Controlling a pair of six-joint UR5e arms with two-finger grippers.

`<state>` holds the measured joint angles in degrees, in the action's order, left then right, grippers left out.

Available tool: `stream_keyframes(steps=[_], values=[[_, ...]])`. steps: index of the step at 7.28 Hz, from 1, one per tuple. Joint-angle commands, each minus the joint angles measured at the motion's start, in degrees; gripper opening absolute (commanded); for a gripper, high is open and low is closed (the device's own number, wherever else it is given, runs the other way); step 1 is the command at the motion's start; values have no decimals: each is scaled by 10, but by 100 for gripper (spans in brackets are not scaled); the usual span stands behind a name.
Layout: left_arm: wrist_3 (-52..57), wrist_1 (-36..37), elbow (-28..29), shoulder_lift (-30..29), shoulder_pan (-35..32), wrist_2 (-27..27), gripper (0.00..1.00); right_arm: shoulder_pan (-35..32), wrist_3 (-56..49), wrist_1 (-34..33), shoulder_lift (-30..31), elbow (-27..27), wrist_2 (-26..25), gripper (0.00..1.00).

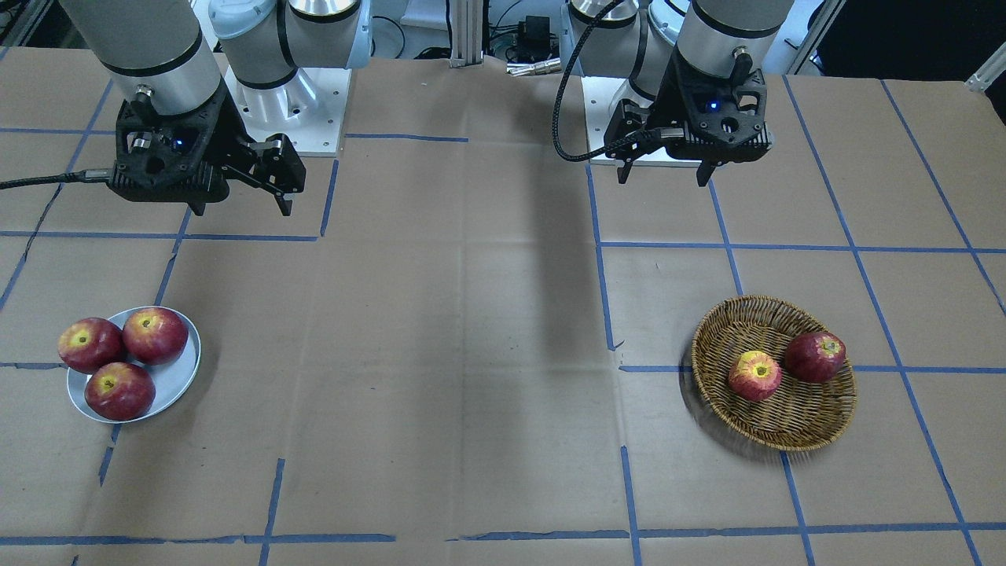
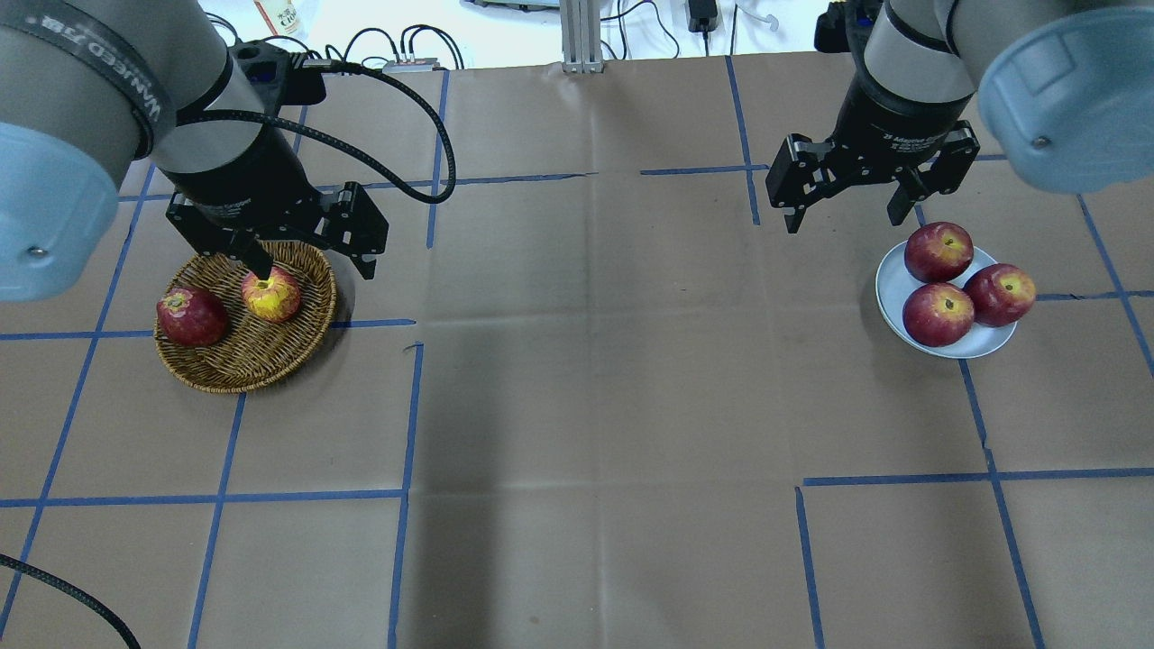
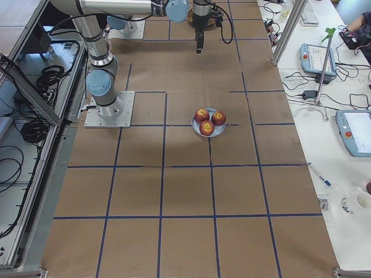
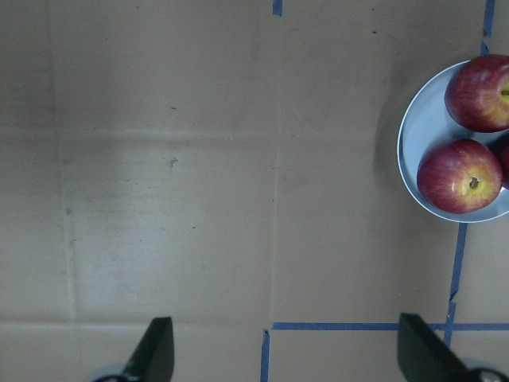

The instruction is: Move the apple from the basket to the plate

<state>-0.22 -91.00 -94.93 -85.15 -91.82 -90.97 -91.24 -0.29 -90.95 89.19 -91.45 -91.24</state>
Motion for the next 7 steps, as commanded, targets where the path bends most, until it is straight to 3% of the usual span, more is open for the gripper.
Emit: stream_keyframes(steps=[1, 7], values=[[0, -1, -4, 4, 3, -2, 99, 0, 1, 1, -2, 1, -7, 100], [0, -5, -5, 3, 3, -3, 99, 1, 2, 4, -2, 1, 2, 100]])
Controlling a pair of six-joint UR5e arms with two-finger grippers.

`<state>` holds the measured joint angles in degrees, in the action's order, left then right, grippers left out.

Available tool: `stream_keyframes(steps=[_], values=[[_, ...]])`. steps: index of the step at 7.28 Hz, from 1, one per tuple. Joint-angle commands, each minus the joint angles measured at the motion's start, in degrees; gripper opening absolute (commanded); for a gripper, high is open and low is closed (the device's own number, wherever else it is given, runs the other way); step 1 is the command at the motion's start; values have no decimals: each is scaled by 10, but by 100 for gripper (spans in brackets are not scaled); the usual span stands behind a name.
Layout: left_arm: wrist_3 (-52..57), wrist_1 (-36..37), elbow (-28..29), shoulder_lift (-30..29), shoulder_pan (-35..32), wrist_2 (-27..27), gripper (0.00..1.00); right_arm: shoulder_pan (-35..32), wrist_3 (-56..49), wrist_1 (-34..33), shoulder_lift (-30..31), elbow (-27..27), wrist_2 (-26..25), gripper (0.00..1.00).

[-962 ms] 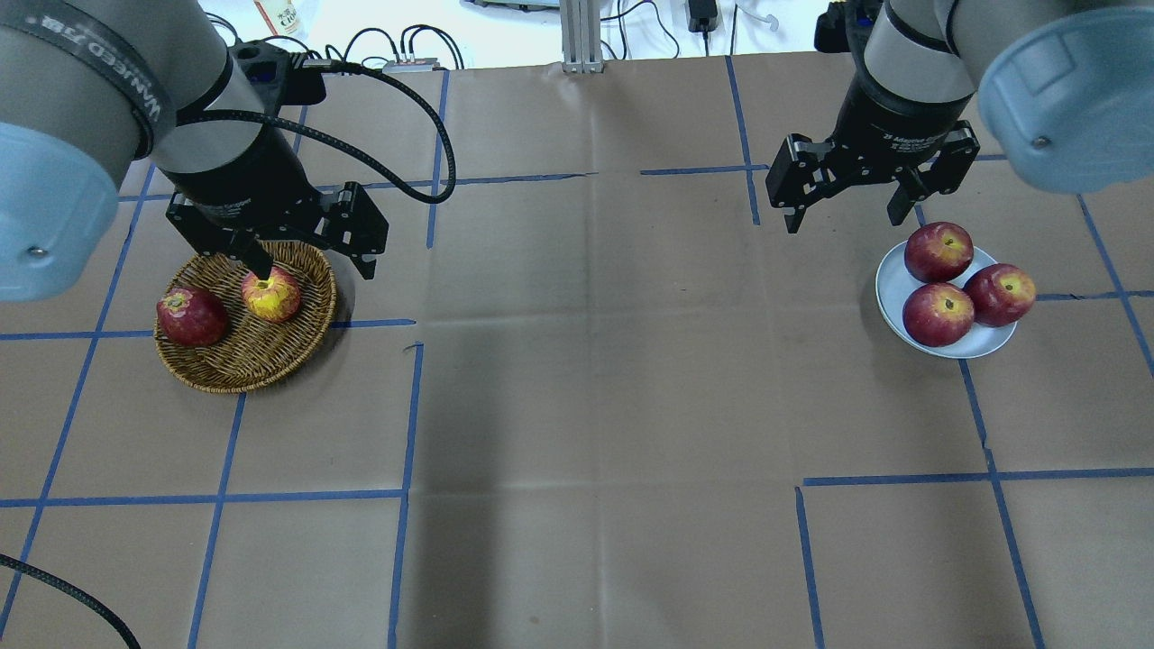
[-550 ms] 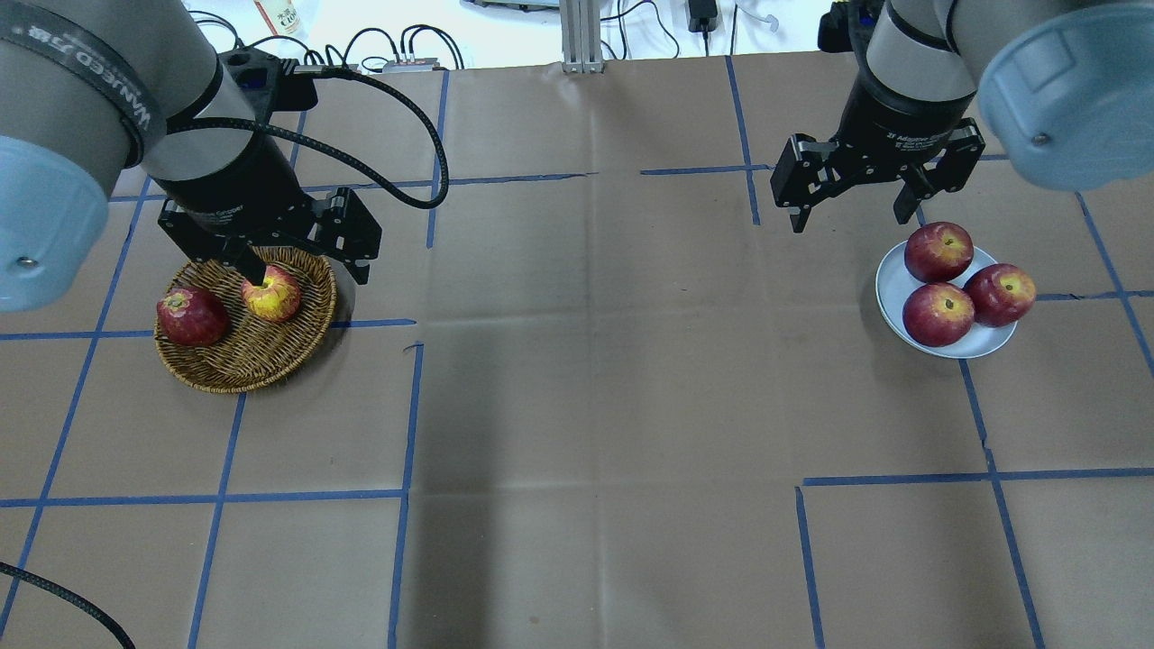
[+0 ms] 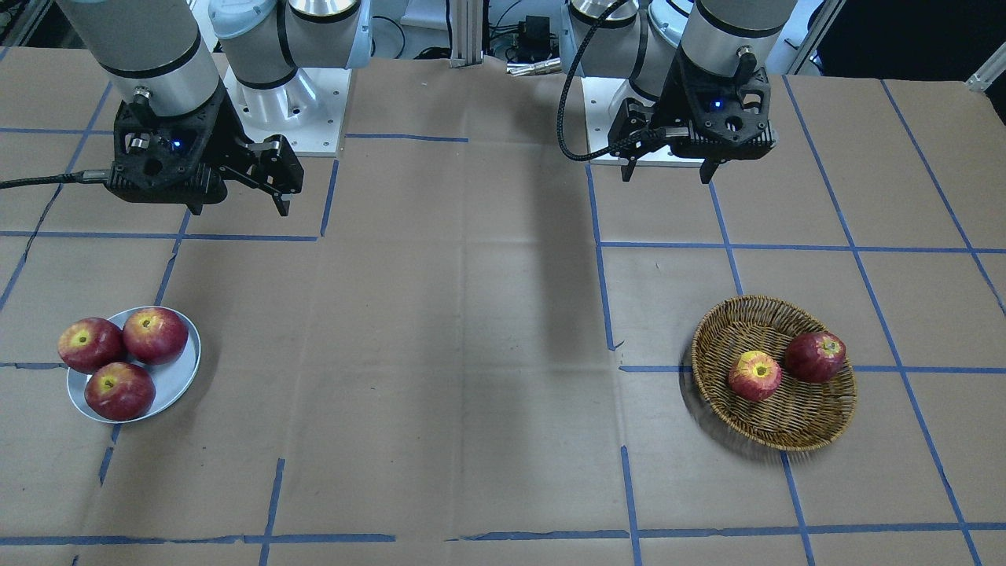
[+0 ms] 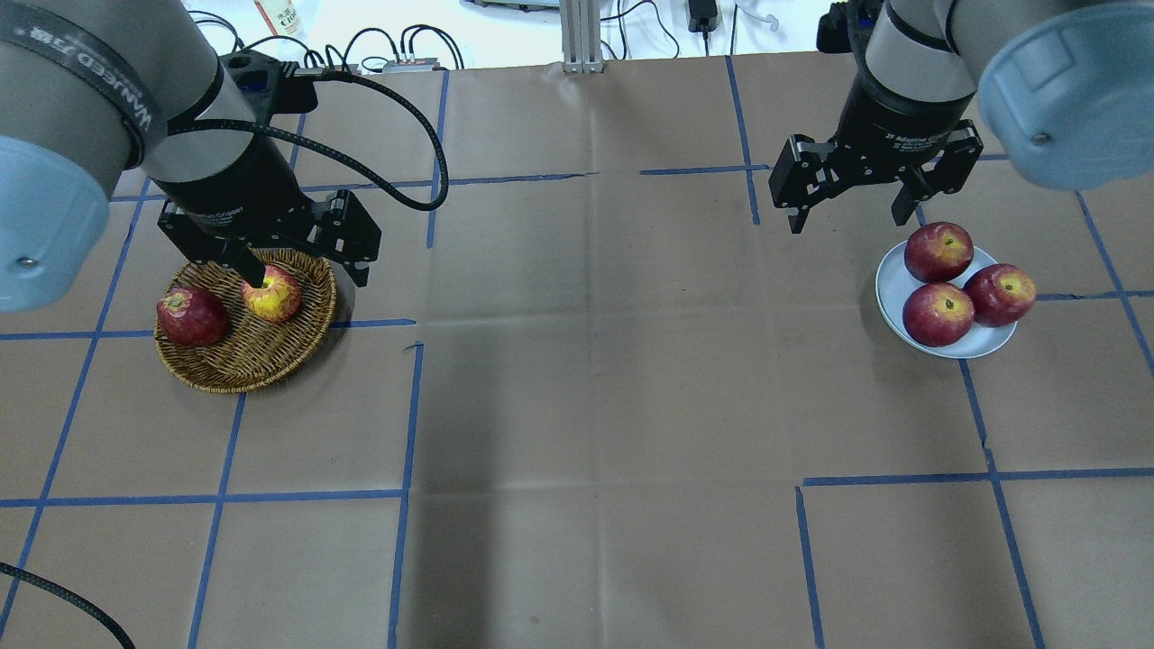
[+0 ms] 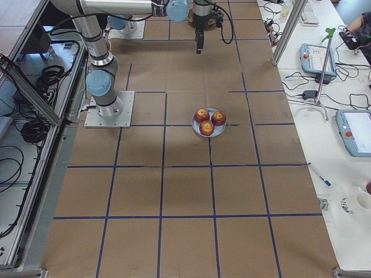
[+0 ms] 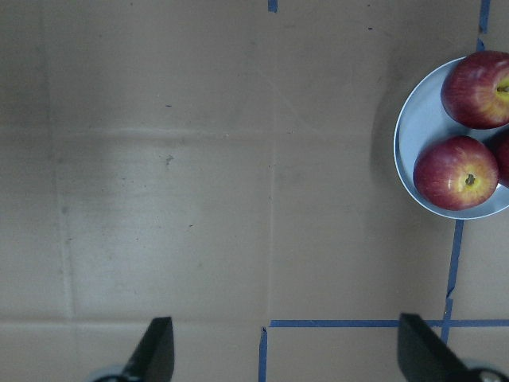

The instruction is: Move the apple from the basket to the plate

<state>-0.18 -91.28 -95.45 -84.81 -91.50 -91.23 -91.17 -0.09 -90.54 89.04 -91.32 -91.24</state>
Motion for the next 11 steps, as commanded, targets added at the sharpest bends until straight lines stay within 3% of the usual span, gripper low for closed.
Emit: stream_keyframes(steps=[1, 4, 5, 8, 11], values=[[0, -3, -1, -3, 1, 0, 99, 0, 0, 1, 0, 0, 2, 100], [5, 6, -35, -4, 19, 2, 99, 0, -1, 2, 0, -1, 4, 100], [59, 18, -53, -10, 68, 3, 98, 0, -1, 2, 0, -1, 4, 100], [240, 204, -164, -54, 180, 1, 99, 0, 0, 2, 0, -1, 14, 100], [309, 325, -148, -150, 210, -11, 99, -1, -1, -2, 0, -3, 15, 100]])
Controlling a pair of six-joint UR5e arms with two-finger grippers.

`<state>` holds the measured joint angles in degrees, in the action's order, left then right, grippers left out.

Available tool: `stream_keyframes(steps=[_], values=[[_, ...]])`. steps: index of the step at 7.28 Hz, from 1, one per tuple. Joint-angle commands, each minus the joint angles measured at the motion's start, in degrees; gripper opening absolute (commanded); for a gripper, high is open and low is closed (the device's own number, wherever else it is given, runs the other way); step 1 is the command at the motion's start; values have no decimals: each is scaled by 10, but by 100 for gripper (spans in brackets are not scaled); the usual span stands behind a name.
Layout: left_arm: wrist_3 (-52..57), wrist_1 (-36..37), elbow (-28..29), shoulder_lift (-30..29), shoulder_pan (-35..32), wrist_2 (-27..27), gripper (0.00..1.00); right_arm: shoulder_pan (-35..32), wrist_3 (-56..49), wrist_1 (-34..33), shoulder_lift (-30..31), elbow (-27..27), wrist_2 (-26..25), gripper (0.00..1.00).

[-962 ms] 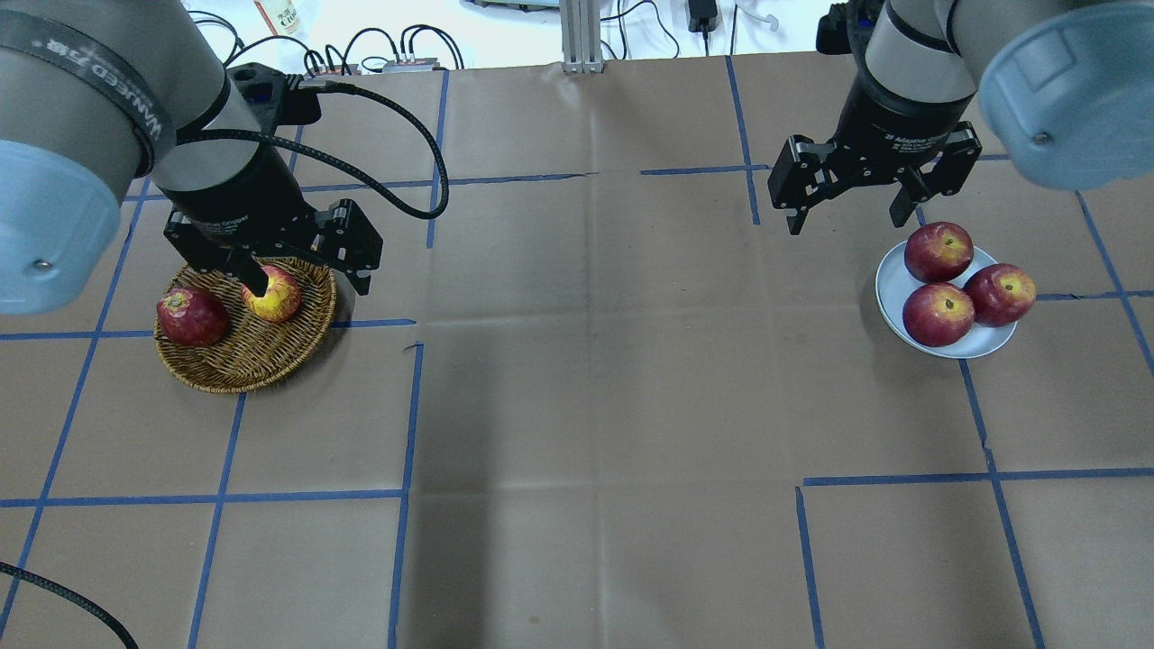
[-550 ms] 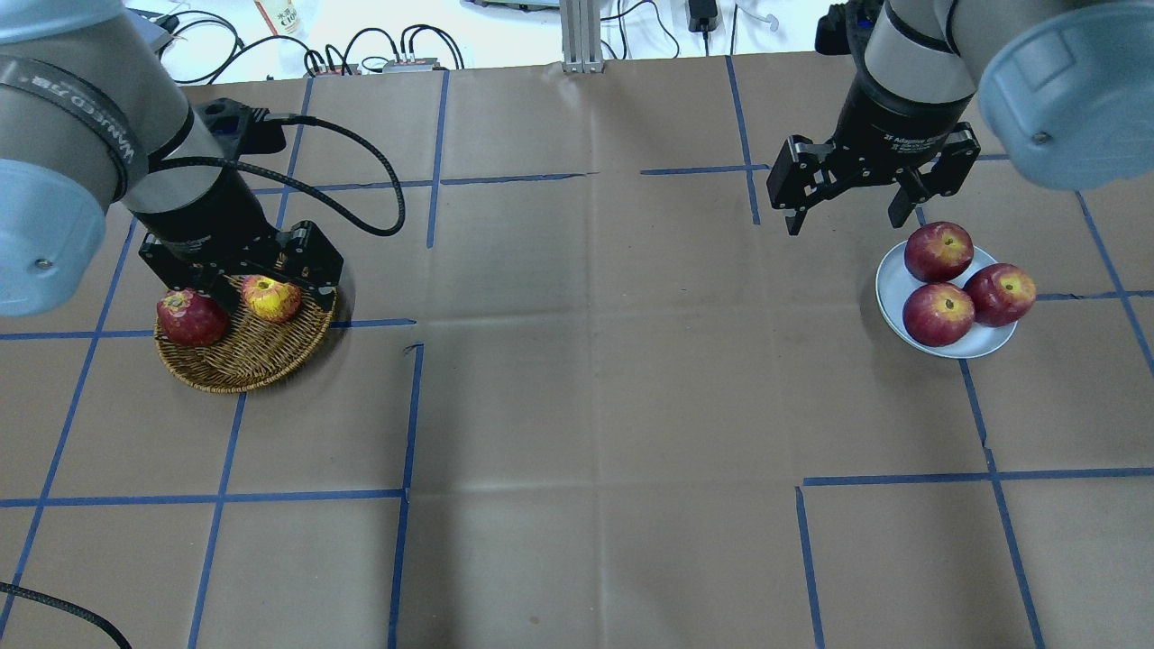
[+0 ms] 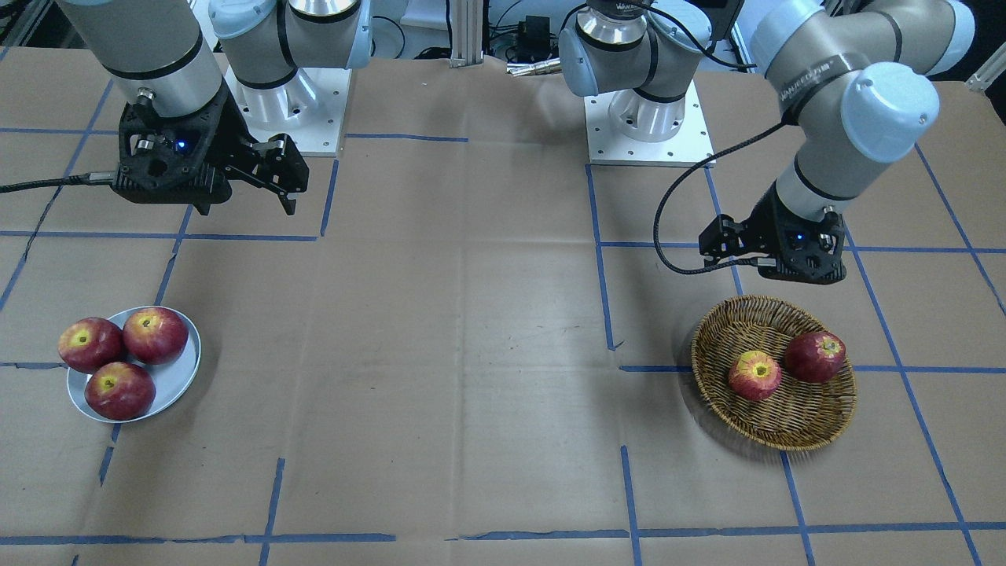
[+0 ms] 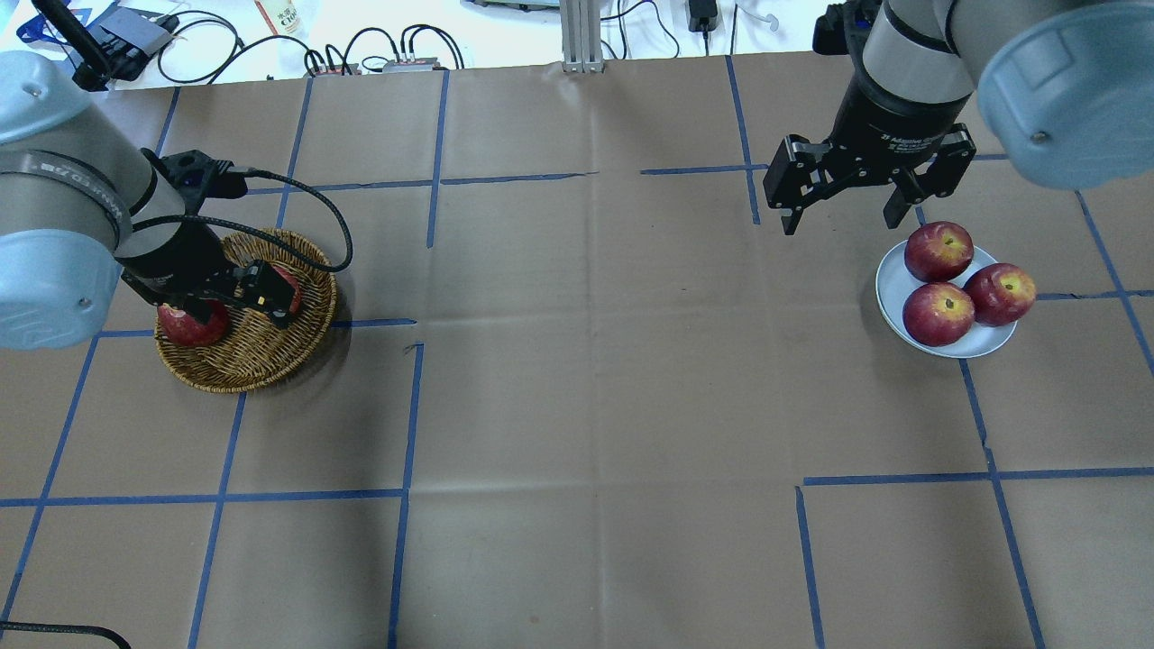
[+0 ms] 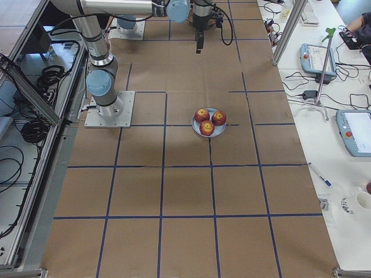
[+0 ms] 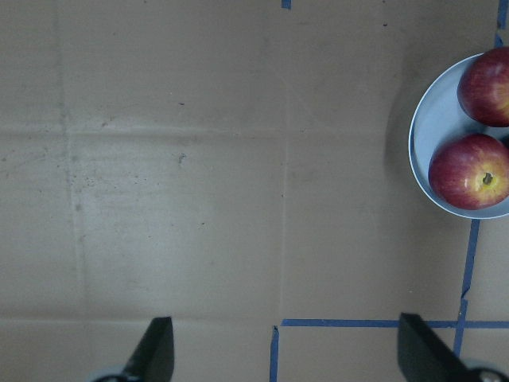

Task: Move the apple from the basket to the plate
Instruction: 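Lower the left gripper over the yellow-red apple in the basket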

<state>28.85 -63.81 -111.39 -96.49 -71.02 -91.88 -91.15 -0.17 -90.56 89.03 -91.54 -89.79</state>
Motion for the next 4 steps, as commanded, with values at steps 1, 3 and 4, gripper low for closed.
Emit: stream_keyframes(steps=[1, 3, 4], values=[[22, 73, 44, -59, 4, -2, 99, -1, 0, -1, 0, -1, 1, 100], [25, 64, 72, -111, 4, -1, 99, -1, 0, -1, 0, -1, 0, 100], [25, 53, 70, -115, 3, -5, 99, -2, 0, -1, 0, -1, 0, 100]])
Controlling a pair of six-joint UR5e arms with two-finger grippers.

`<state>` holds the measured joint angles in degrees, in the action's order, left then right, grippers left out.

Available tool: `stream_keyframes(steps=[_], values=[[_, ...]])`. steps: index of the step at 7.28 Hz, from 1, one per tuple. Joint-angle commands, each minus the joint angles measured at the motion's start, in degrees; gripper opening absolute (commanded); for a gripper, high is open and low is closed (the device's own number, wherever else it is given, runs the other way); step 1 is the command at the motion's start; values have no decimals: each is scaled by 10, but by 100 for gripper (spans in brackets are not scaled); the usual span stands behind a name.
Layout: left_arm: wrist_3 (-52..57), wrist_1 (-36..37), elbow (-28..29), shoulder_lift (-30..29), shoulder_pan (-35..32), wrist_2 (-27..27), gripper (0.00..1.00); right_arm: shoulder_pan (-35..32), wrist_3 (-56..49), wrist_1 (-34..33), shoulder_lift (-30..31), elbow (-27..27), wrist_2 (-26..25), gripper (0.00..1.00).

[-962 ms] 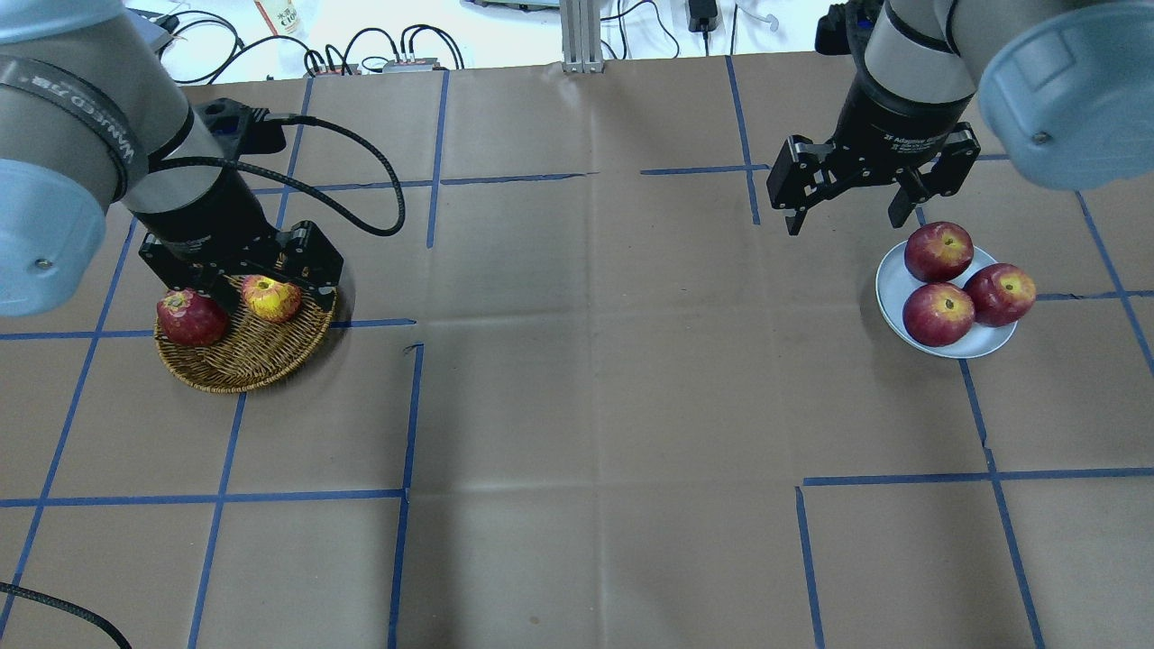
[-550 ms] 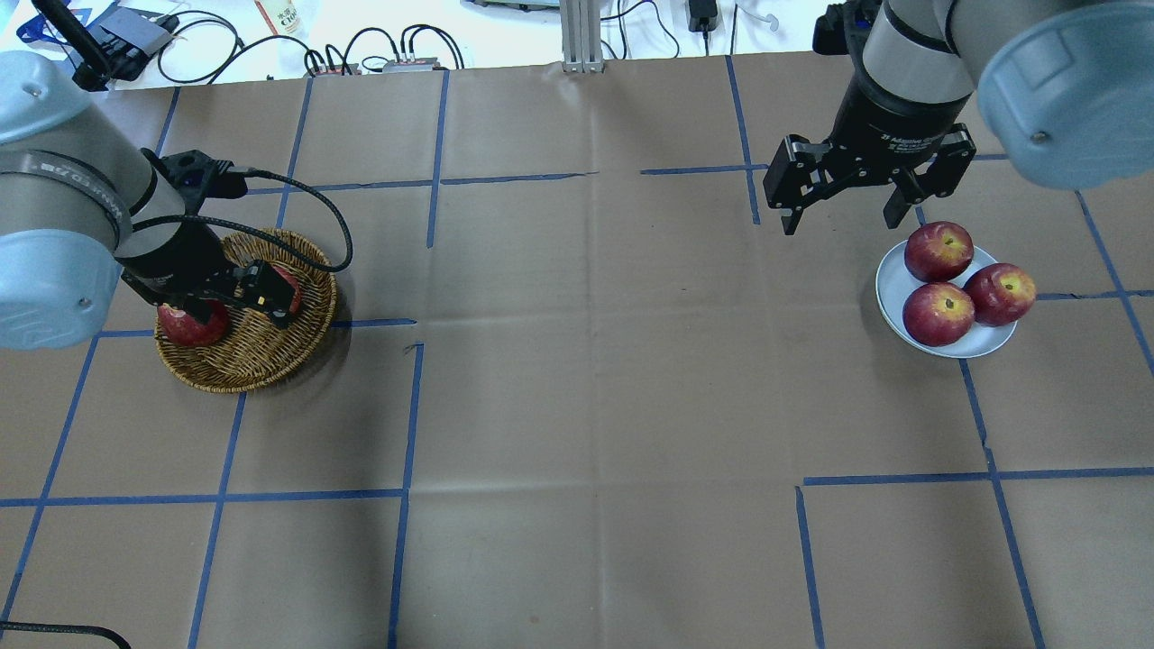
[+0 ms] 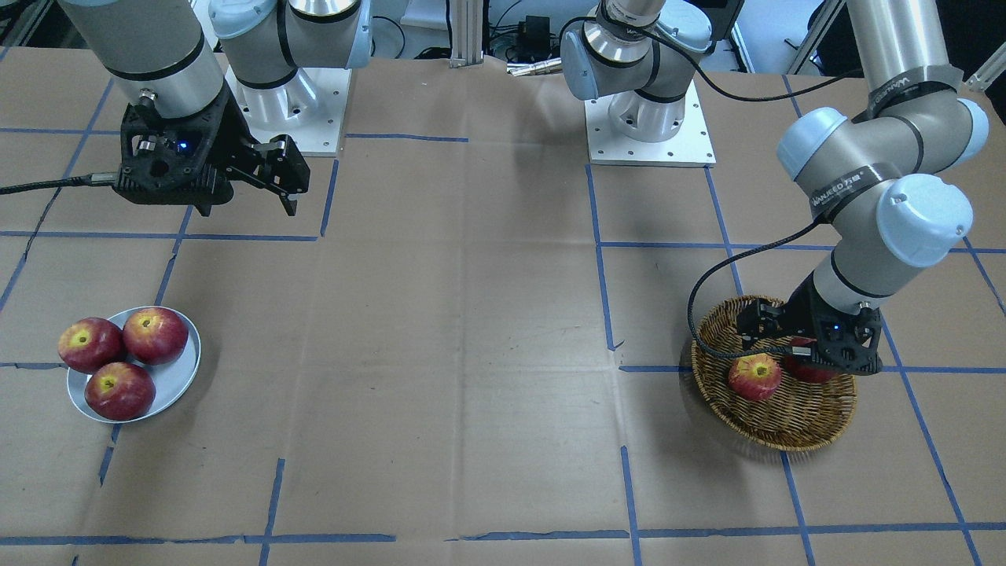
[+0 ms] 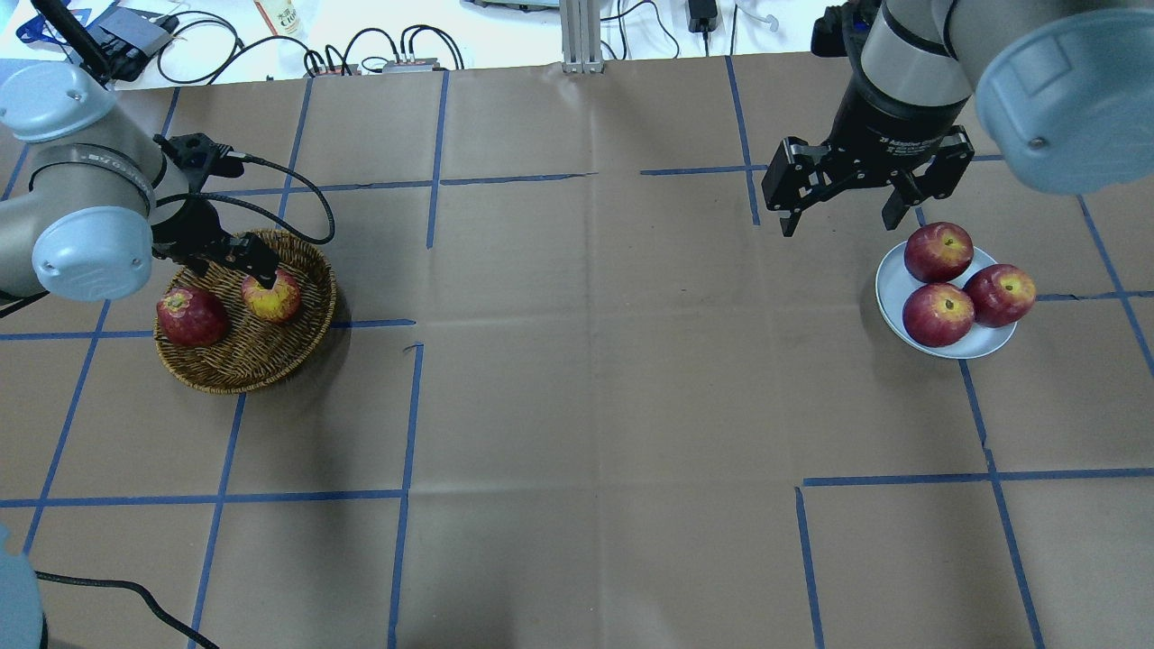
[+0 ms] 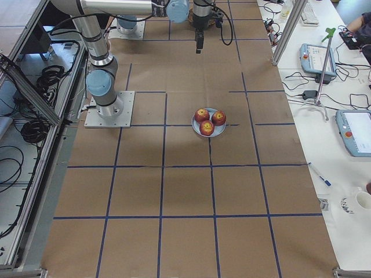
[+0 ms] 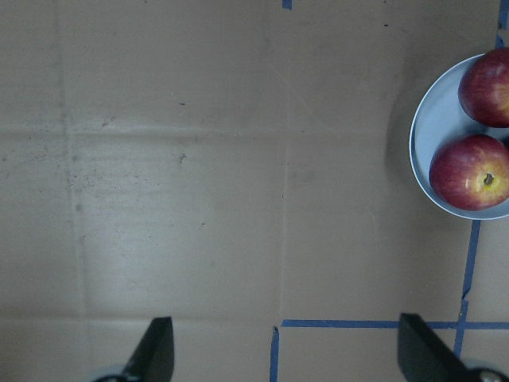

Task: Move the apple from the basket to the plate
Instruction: 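Lower the left gripper over the yellow-red apple in the basket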

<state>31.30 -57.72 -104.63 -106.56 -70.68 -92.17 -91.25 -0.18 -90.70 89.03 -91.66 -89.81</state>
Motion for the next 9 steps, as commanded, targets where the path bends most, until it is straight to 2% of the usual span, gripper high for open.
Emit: stream_keyframes(steps=[1, 7, 9], values=[[1, -26, 3, -17, -2, 1, 99, -1, 0, 0, 1, -1, -1, 100], [39, 14, 5, -75, -2, 4, 98, -1, 0, 0, 0, -1, 0, 100], [37, 14, 14, -81, -2, 1, 76, -1, 1, 0, 1, -2, 0, 100]])
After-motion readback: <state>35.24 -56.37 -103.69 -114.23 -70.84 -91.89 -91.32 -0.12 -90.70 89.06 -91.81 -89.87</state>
